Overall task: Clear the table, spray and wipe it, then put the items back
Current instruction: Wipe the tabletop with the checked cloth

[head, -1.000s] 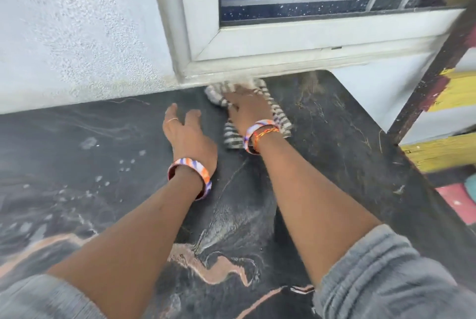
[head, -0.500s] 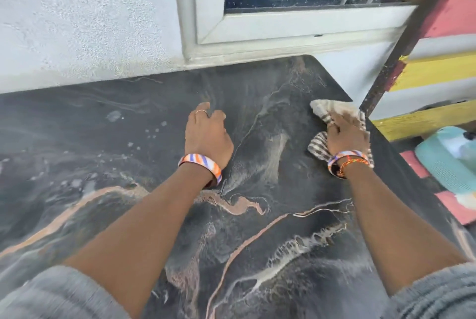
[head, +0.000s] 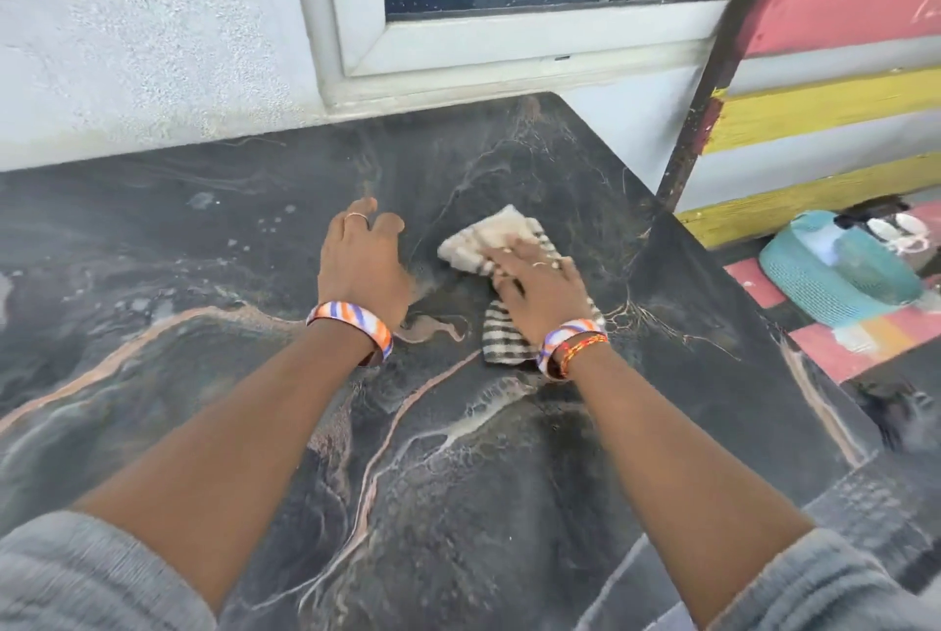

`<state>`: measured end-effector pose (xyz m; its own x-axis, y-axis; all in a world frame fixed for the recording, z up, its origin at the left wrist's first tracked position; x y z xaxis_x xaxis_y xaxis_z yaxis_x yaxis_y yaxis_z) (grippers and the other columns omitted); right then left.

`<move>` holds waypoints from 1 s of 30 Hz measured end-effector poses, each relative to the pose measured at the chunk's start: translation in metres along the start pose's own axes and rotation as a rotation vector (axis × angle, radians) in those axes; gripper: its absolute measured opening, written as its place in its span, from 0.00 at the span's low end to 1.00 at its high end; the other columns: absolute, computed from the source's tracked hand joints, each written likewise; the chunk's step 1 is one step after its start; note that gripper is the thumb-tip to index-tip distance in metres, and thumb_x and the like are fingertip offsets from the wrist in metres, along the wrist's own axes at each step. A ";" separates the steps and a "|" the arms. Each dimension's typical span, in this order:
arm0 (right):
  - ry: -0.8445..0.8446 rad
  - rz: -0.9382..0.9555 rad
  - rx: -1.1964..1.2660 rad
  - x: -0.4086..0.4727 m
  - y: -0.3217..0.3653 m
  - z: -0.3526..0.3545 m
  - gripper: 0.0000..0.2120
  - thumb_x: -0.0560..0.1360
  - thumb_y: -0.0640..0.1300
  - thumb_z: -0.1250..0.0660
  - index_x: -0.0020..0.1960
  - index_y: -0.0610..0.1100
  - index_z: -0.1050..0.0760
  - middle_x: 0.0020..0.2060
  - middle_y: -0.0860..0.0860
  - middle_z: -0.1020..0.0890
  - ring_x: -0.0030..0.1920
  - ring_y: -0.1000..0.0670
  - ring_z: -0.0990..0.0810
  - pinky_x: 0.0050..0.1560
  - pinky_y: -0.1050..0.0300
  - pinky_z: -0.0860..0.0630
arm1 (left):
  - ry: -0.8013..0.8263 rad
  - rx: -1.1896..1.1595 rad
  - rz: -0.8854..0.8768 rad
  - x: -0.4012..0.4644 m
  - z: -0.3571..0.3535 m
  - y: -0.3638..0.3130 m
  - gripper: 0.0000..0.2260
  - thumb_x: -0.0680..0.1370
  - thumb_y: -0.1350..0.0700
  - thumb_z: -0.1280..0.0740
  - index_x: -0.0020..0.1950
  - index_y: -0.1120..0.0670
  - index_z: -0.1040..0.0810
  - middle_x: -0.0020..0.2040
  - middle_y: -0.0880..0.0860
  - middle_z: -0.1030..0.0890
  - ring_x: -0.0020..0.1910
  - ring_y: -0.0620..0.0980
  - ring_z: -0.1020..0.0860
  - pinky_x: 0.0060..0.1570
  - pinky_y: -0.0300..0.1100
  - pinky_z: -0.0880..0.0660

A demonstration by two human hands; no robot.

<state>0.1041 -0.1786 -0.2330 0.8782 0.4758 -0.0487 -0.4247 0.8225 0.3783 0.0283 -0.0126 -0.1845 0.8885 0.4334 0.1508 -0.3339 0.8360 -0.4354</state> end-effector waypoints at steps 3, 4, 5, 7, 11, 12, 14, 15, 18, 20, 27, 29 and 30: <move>-0.089 -0.336 -0.082 -0.043 -0.073 0.033 0.24 0.79 0.51 0.50 0.75 0.58 0.45 0.77 0.53 0.44 0.77 0.50 0.47 0.76 0.42 0.56 | 0.046 -0.025 -0.056 -0.029 0.005 -0.005 0.23 0.72 0.71 0.39 0.66 0.60 0.29 0.72 0.59 0.35 0.72 0.59 0.39 0.69 0.48 0.39; -0.095 -0.416 -0.103 -0.058 -0.090 0.040 0.25 0.79 0.52 0.51 0.75 0.57 0.47 0.77 0.52 0.45 0.77 0.49 0.47 0.75 0.40 0.56 | 0.055 -0.049 -0.091 -0.040 0.006 -0.006 0.23 0.71 0.72 0.39 0.66 0.60 0.29 0.72 0.58 0.34 0.72 0.58 0.38 0.69 0.47 0.39; -0.087 -0.469 -0.113 -0.071 -0.102 0.043 0.25 0.79 0.52 0.51 0.76 0.57 0.49 0.77 0.50 0.45 0.77 0.48 0.47 0.75 0.40 0.55 | 0.047 -0.075 -0.125 -0.052 0.008 -0.005 0.24 0.70 0.73 0.40 0.65 0.60 0.28 0.71 0.58 0.33 0.70 0.58 0.35 0.68 0.48 0.37; -0.068 -0.485 -0.118 -0.087 -0.104 0.041 0.26 0.79 0.52 0.52 0.76 0.57 0.50 0.77 0.49 0.45 0.77 0.47 0.48 0.75 0.41 0.55 | 0.000 -0.114 -0.158 -0.073 0.013 0.000 0.25 0.69 0.75 0.43 0.62 0.59 0.25 0.66 0.60 0.26 0.63 0.61 0.28 0.63 0.50 0.30; -0.012 -0.227 -0.164 -0.114 -0.037 0.010 0.24 0.79 0.51 0.50 0.75 0.57 0.47 0.77 0.51 0.47 0.77 0.49 0.51 0.75 0.40 0.57 | -0.087 -0.070 -0.090 -0.117 0.026 0.013 0.24 0.71 0.72 0.44 0.60 0.54 0.23 0.50 0.65 0.18 0.49 0.65 0.21 0.49 0.53 0.24; 0.009 -0.117 -0.172 -0.124 -0.012 -0.001 0.24 0.79 0.51 0.49 0.75 0.58 0.46 0.77 0.52 0.47 0.77 0.50 0.51 0.75 0.40 0.56 | -0.108 -0.073 -0.096 -0.126 0.029 0.016 0.22 0.72 0.70 0.44 0.60 0.53 0.23 0.48 0.65 0.17 0.47 0.65 0.20 0.48 0.54 0.23; 0.060 0.122 -0.166 -0.156 0.039 -0.023 0.23 0.79 0.52 0.48 0.74 0.59 0.44 0.77 0.53 0.46 0.77 0.51 0.51 0.75 0.40 0.56 | -0.140 -0.126 -0.116 -0.147 0.034 0.019 0.16 0.74 0.62 0.44 0.57 0.55 0.23 0.45 0.64 0.17 0.43 0.65 0.18 0.45 0.56 0.22; 0.094 0.240 -0.160 -0.175 0.060 -0.032 0.23 0.79 0.51 0.47 0.74 0.59 0.43 0.77 0.53 0.46 0.77 0.51 0.51 0.75 0.41 0.57 | -0.143 -0.168 -0.107 -0.156 0.038 0.020 0.14 0.75 0.59 0.44 0.55 0.55 0.23 0.45 0.64 0.17 0.40 0.64 0.18 0.43 0.55 0.21; 0.179 0.435 -0.144 -0.214 0.081 -0.041 0.22 0.79 0.50 0.47 0.73 0.60 0.41 0.76 0.55 0.45 0.77 0.53 0.50 0.74 0.44 0.58 | -0.152 -0.146 -0.065 -0.176 0.051 0.023 0.09 0.78 0.57 0.39 0.54 0.58 0.22 0.45 0.64 0.16 0.42 0.64 0.19 0.44 0.52 0.22; 0.149 0.376 -0.117 -0.222 0.058 -0.030 0.22 0.79 0.50 0.47 0.73 0.60 0.41 0.76 0.56 0.44 0.76 0.55 0.48 0.74 0.44 0.58 | -0.140 -0.078 -0.045 -0.193 0.061 0.025 0.12 0.79 0.51 0.40 0.52 0.57 0.21 0.41 0.61 0.16 0.44 0.63 0.19 0.44 0.53 0.22; -0.054 -0.303 -0.109 -0.230 -0.033 0.007 0.24 0.79 0.49 0.50 0.74 0.58 0.44 0.77 0.54 0.45 0.77 0.52 0.50 0.75 0.40 0.56 | -0.103 0.072 0.088 -0.259 0.093 0.063 0.21 0.80 0.44 0.48 0.40 0.58 0.27 0.38 0.63 0.21 0.41 0.65 0.23 0.34 0.45 0.35; -0.068 -0.327 -0.090 -0.236 -0.009 -0.002 0.23 0.79 0.49 0.49 0.74 0.58 0.43 0.77 0.53 0.44 0.77 0.50 0.48 0.76 0.43 0.55 | -0.096 0.084 0.131 -0.275 0.102 0.081 0.21 0.80 0.44 0.48 0.34 0.56 0.32 0.33 0.60 0.24 0.38 0.64 0.24 0.33 0.44 0.36; -0.069 -0.299 -0.095 -0.240 0.010 -0.010 0.23 0.79 0.49 0.49 0.74 0.58 0.42 0.77 0.53 0.44 0.77 0.49 0.48 0.76 0.43 0.54 | -0.096 0.089 0.153 -0.282 0.104 0.091 0.21 0.80 0.44 0.48 0.32 0.55 0.35 0.29 0.57 0.27 0.35 0.63 0.26 0.32 0.44 0.36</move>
<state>-0.1130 -0.2813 -0.2263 0.9786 0.1890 -0.0809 -0.1612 0.9498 0.2683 -0.2853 -0.0239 -0.1740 0.7925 0.5844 0.1746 -0.4933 0.7825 -0.3801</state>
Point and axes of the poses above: each hand's wrist, its own x-axis towards the middle knuckle, its own z-axis out of the back of the hand, y = z × x, the point moved 3 cm from there along x, towards the middle knuckle
